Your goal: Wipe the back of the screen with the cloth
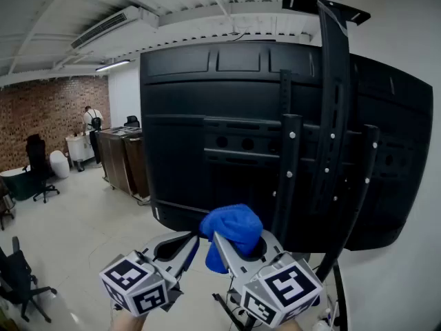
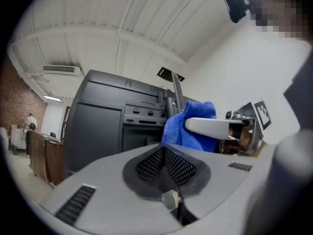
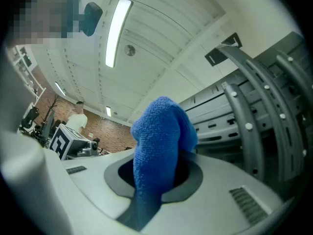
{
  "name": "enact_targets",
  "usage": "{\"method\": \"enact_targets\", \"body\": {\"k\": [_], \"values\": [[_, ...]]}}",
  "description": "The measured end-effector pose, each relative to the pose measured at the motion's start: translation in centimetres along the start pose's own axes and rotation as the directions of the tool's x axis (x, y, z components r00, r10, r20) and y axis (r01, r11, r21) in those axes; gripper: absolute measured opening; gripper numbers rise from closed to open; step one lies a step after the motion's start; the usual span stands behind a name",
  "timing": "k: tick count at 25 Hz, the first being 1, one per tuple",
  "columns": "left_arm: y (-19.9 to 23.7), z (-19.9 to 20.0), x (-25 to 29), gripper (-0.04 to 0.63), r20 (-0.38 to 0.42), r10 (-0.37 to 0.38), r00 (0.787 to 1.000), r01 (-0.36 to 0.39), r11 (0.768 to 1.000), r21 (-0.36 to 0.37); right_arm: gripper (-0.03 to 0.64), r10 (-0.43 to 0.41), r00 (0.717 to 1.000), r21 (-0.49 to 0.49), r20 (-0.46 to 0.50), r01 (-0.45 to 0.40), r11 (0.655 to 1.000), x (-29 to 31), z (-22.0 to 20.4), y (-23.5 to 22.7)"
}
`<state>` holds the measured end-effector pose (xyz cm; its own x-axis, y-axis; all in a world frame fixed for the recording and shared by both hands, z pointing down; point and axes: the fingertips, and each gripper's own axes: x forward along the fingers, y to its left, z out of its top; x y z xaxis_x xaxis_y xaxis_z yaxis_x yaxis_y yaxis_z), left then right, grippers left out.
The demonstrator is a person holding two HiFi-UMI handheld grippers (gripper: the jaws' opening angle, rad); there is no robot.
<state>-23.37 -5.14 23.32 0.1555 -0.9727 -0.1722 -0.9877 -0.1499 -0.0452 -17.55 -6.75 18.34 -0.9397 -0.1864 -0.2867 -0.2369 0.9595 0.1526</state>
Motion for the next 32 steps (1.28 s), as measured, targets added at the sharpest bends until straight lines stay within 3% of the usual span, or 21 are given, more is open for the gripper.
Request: {"method": "enact_targets", "body": {"k": [7, 13, 16, 20, 24, 28, 32], "values": [[7.3, 3.5, 0.0, 0.008, 0.054, 0.086, 0.995, -0.086, 0.996, 0.006, 0.065, 0.146, 0.988, -0.036, 0.047, -0.144, 0.989, 9.2, 3.1, 0.6], [13.2, 9.3, 1.4, 0.008, 0.092, 0.177, 0.980, -0.183, 0.982, 0.054, 0.065, 0.326, 0.942, -0.042, 0.077, -0.323, 0.945, 18.2, 7.6, 1.9], [15.5, 13.0, 2.1, 0.006, 0.106, 0.217, 0.970, -0.228, 0.968, 0.107, 0.064, 0.376, 0.923, -0.030, 0.081, -0.375, 0.927, 22.2, 10.1, 1.9], [18.9, 16.9, 2.6, 0.008, 0.118, 0.249, 0.961, -0.265, 0.953, 0.149, 0.064, 0.389, 0.918, -0.037, 0.074, -0.387, 0.921, 27.7, 12.5, 0.9], [22.4, 20.0, 4.4, 0.006, 0.123, 0.249, 0.961, -0.271, 0.938, 0.216, 0.065, 0.338, 0.938, -0.057, 0.082, -0.334, 0.941, 33.7, 14.7, -1.3], [26.6, 22.4, 6.7, 0.008, 0.131, 0.203, 0.970, -0.228, 0.950, 0.216, 0.064, 0.289, 0.955, -0.102, 0.059, -0.283, 0.954, 39.5, 16.0, -2.6], [31.6, 25.5, 8.0, 0.008, 0.183, 0.169, 0.969, -0.204, 0.960, 0.193, 0.065, 0.219, 0.973, -0.079, 0.069, -0.214, 0.974, 44.5, 17.5, -3.8]]}}
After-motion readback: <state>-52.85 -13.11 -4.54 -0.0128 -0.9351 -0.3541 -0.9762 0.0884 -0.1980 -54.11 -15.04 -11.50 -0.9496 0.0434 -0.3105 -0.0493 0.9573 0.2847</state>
